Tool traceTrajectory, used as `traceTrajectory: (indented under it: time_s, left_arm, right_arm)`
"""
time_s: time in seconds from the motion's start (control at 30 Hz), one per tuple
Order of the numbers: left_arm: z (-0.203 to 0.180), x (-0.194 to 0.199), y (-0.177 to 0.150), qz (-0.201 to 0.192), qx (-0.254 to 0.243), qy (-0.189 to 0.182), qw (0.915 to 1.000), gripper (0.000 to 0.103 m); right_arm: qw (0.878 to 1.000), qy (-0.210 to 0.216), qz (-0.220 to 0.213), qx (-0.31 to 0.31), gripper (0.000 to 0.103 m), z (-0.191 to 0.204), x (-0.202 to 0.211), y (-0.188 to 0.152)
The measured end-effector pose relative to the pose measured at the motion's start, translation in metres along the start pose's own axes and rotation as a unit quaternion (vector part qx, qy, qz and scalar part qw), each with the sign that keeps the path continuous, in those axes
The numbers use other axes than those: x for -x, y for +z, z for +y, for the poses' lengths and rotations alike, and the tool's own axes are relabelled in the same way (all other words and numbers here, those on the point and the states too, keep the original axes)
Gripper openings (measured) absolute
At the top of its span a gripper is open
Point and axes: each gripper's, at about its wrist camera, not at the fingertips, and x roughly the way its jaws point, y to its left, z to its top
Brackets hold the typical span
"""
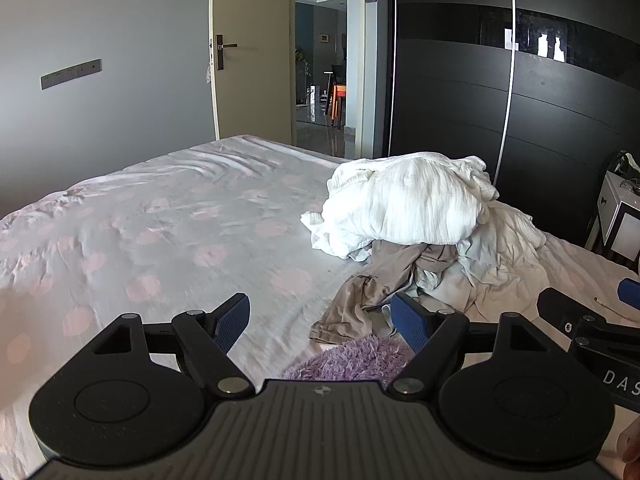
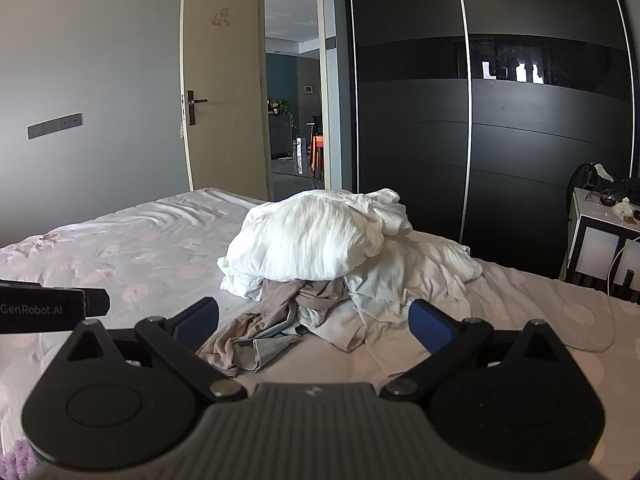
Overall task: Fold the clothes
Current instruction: 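Move both tools toward the heap of white gauze clothing on the bed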
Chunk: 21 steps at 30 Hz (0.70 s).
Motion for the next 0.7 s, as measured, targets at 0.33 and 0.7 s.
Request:
traceTrajectory:
  time_s: [0.33, 0.7]
  left_arm:
    - [-0.007, -0.001, -0.002, 0.005, -0.012, 0.004, 0.9999, 0.077]
    - [-0.013, -0.002, -0.004, 0.011, -0.023, 0.007, 0.9997, 0.077]
  right_arm:
    - [1.0, -0.01, 0.006, 0.013, 0.102, -0.006, -0.001, -0.005]
    - [1.0, -0.002, 0.01, -0.007, 0.102, -0.008, -0.004, -0.01]
